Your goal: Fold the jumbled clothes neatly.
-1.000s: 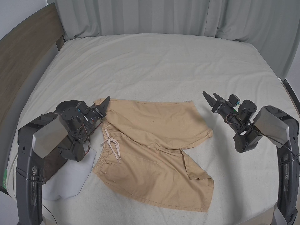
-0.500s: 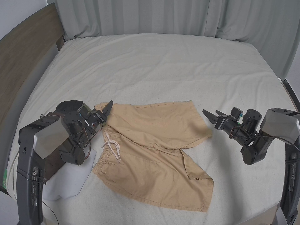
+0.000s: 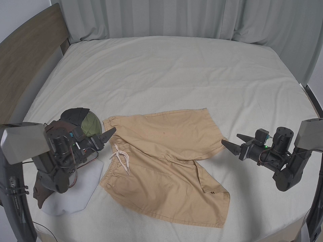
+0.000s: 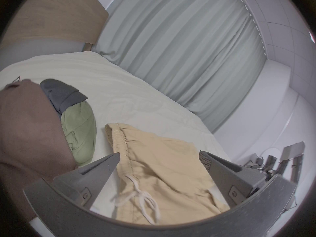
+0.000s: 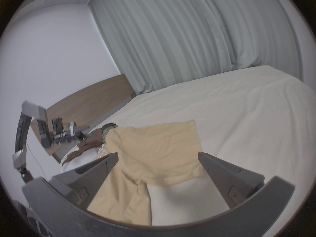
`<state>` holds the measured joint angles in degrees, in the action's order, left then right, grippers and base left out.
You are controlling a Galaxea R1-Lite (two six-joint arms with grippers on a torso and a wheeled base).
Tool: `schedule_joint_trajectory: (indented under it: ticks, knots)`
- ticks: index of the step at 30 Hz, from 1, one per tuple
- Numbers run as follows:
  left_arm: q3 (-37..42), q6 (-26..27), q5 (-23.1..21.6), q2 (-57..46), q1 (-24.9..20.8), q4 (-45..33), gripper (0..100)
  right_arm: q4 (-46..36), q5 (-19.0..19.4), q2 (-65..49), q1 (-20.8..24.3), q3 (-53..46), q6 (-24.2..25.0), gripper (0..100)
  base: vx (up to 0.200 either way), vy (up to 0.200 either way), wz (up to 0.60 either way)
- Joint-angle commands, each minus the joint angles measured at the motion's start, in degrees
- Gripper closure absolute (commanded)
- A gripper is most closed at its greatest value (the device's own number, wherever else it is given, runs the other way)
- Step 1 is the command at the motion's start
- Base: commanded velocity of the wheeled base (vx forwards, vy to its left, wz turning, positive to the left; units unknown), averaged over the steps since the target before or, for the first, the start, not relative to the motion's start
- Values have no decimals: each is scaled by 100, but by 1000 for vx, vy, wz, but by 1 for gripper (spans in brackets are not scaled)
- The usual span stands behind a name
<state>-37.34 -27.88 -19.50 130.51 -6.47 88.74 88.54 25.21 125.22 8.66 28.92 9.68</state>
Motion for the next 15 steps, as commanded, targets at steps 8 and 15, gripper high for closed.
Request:
schedule_joint_trajectory:
  ticks: [8, 15]
  knots:
    - [2319, 503, -1934, -2812, 366, -14, 0, -12, 740, -771, 22, -1433, -942, 0, 0, 0, 0]
    - [2504, 925, -1987, -2882, 305, -14, 0, -12, 740, -762, 172, -1477, -942, 0, 0, 0, 0]
